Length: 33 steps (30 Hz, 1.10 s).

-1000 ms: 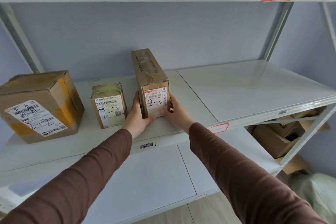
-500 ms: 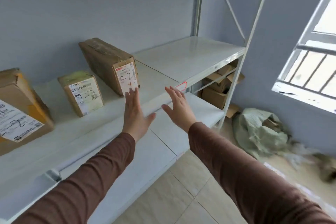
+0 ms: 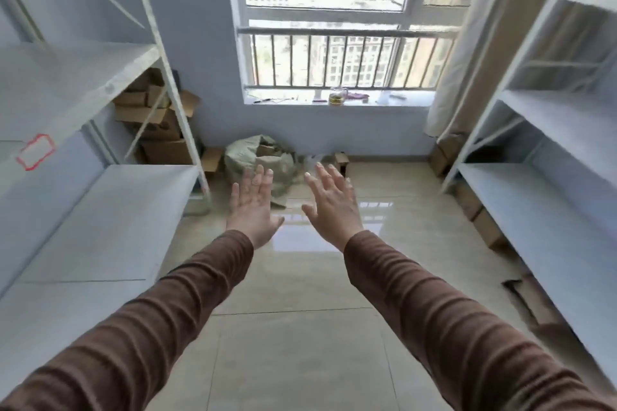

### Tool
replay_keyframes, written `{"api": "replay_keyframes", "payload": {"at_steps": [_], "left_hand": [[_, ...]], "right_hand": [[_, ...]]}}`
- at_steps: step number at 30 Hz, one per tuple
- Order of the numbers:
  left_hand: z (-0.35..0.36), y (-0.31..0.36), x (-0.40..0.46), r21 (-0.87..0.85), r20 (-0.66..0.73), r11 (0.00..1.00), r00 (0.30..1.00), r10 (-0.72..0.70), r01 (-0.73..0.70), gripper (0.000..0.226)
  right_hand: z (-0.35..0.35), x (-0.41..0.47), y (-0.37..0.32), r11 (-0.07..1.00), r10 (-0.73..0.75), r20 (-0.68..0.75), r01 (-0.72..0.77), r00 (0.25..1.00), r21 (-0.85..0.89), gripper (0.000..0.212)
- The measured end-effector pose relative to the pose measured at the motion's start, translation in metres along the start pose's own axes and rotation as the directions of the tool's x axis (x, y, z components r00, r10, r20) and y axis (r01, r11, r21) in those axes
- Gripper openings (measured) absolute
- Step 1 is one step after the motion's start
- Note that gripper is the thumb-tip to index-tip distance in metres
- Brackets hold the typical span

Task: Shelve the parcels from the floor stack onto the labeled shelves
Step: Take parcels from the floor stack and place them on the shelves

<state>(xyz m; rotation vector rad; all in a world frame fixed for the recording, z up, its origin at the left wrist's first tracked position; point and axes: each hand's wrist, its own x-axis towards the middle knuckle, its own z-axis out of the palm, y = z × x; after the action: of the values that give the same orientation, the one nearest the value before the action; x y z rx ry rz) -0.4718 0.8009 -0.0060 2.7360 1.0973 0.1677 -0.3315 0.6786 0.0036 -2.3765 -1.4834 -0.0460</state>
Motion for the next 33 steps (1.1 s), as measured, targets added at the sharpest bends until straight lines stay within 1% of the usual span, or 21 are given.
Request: {"api": "replay_keyframes", "payload": {"at_steps": [3, 6, 10, 15, 19, 25, 30, 33], "left_hand": [[0.029, 0.105, 0.002, 0.021, 0.077, 0.984, 0.981, 0.177, -0.179, 0.097], [0.057, 0.213, -0.013, 0.015, 0.11, 0.936, 0.931, 0.349, -0.353, 0.097], [0.1, 0.359, -0.057, -0.012, 0.147, 0.839, 0.829, 0.54, -0.545, 0.098], [0.155, 0.522, -0.129, -0.043, 0.189, 0.695, 0.677, 0.711, -0.717, 0.098], [0.187, 0.617, -0.18, -0.067, 0.246, 0.601, 0.57, 0.784, -0.797, 0.097], [0.224, 0.715, -0.223, -0.14, 0.284, 0.484, 0.433, 0.855, -0.864, 0.094], [0.251, 0.786, -0.229, -0.219, 0.305, 0.423, 0.35, 0.886, -0.879, 0.092], [0.266, 0.83, -0.222, -0.332, 0.33, 0.421, 0.314, 0.89, -0.844, 0.091]], "right_hand": [[-0.031, -0.063, 0.084, 0.981, 0.183, -0.022, -0.184, 0.983, -0.063, 0.068], [-0.064, -0.139, 0.163, 0.933, 0.338, -0.056, -0.343, 0.939, -0.113, 0.068], [-0.102, -0.254, 0.26, 0.833, 0.523, -0.071, -0.527, 0.849, -0.171, 0.068], [-0.147, -0.394, 0.356, 0.704, 0.678, -0.098, -0.682, 0.728, -0.196, 0.069], [-0.168, -0.487, 0.411, 0.595, 0.783, -0.101, -0.787, 0.613, -0.162, 0.069], [-0.179, -0.584, 0.469, 0.44, 0.886, -0.127, -0.895, 0.446, -0.076, 0.068], [-0.185, -0.627, 0.522, 0.321, 0.934, -0.164, -0.947, 0.317, -0.002, 0.073], [-0.19, -0.641, 0.557, 0.263, 0.952, -0.187, -0.959, 0.241, 0.104, 0.076]]}}
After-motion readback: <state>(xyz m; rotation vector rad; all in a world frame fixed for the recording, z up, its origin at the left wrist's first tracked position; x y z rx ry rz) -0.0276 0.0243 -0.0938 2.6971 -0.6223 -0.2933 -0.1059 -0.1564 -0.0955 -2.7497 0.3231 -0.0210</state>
